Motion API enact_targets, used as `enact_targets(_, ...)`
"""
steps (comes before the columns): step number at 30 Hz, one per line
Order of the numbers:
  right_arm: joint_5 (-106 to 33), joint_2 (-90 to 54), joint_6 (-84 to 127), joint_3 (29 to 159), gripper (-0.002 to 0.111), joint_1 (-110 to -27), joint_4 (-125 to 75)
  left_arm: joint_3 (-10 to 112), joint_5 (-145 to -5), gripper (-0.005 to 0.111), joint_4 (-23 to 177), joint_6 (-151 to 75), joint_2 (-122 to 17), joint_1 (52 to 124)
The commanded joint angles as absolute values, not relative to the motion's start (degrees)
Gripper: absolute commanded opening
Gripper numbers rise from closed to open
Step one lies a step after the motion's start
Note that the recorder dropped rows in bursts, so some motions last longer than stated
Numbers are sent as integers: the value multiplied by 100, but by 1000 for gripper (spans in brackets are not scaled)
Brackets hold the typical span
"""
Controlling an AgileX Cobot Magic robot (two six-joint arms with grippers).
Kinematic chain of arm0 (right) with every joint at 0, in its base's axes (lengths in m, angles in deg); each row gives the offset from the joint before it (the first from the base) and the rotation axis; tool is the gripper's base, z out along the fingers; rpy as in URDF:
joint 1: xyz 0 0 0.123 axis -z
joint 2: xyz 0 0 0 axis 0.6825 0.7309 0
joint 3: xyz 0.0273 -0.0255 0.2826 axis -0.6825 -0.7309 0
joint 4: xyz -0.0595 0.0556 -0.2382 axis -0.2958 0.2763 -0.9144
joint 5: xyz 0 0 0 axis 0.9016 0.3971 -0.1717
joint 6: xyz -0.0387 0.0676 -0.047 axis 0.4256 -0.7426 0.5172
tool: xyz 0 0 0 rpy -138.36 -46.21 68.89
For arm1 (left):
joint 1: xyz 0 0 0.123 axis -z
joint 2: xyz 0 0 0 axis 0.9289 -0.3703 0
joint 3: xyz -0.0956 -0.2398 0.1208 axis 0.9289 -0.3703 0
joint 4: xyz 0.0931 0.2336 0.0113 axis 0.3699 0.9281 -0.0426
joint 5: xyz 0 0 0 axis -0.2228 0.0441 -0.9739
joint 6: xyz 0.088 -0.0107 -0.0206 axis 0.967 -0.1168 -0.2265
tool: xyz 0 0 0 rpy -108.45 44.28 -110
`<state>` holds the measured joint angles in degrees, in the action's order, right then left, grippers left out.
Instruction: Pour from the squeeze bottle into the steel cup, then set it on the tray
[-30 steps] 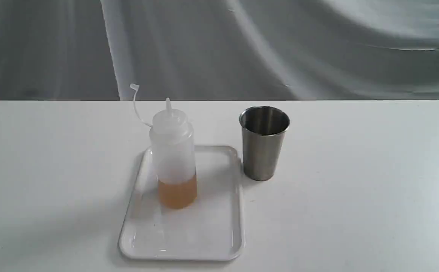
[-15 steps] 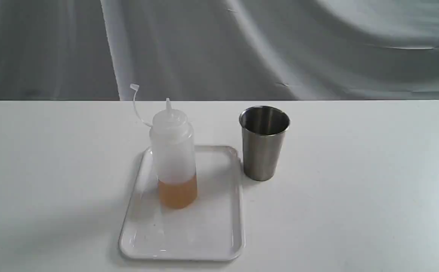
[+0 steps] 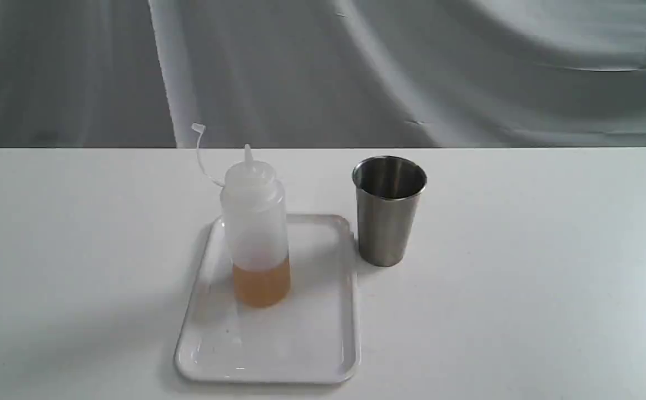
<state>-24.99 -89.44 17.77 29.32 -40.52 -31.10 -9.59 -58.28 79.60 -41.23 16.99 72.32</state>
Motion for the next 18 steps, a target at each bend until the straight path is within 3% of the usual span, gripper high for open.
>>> enact_targets(1,-2358,-8974,1772,2913,0,-4015,-3225,-984,-5865,8,7963,-4132,1728,7249)
enact_targets(5,-1656,-8974,1748,2913,0,-4015,-3225,-984,-5865,8,7963,-4132,1728,7249)
enact_targets(18,-1694,-8974,1748,2913,0,-4025,-3242,-984,-5865,8,7963,-4132,1728,7249)
